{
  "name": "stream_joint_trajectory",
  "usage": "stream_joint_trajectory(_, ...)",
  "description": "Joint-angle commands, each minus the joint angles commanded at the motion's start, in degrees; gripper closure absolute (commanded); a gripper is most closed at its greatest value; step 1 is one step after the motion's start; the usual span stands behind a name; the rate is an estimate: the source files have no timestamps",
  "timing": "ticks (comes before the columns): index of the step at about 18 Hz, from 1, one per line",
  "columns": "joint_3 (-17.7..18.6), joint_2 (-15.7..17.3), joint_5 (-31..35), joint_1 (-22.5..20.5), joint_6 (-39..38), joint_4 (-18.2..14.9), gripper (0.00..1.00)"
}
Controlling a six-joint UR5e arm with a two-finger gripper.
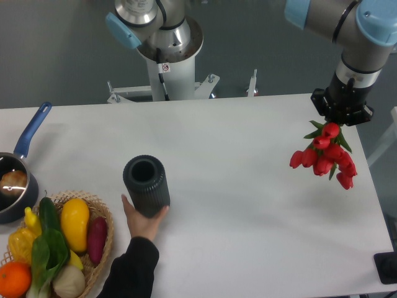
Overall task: Place the flowers on the table
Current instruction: 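Lower the gripper holding the red tulips toward the table surface, then open the gripper to release the tulips and lift it away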
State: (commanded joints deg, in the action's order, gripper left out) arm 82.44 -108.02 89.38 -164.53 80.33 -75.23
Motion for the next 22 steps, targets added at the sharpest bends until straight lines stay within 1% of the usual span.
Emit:
stream_joint_trajectory(8, 0.09, -0.26, 0.09, 2.02, -1.23, 0.35, 1.00)
stream_joint_trajectory(11, 0.09, -0.96, 0.09, 4.56, -4.73, 0.44, 1.00)
stream_joint_trajectory(13, 0.96, -0.88, -0.09, 5.80, -5.89, 0.53, 1.00)
stream_joint_trajectory(14, 1.23, -0.79, -0.35, 5.80, -5.72, 0.35, 0.91)
stream_joint_trajectory(15, 1.84, -0.62, -0.53, 6.07, -5.71, 0.35, 0.71)
stream_joint_trajectory(17, 4.03, -0.09, -0.62, 6.60, -5.63, 0.61, 0.38)
stream_joint_trajectory(18, 4.65, 0.26, -0.62, 6.60, -5.71, 0.96, 0.00)
stream_joint_trajectory(20, 6.23, 0.44, -0.62, 6.42, -5.54, 2.63, 0.00)
stream_joint_trajectory(21, 7.11, 0.53, -0.62, 6.33, -5.36, 3.85, 0.00)
stream_joint_trajectory(22, 7.47, 0.53, -0.62, 6.33, -5.80, 5.78, 0.00)
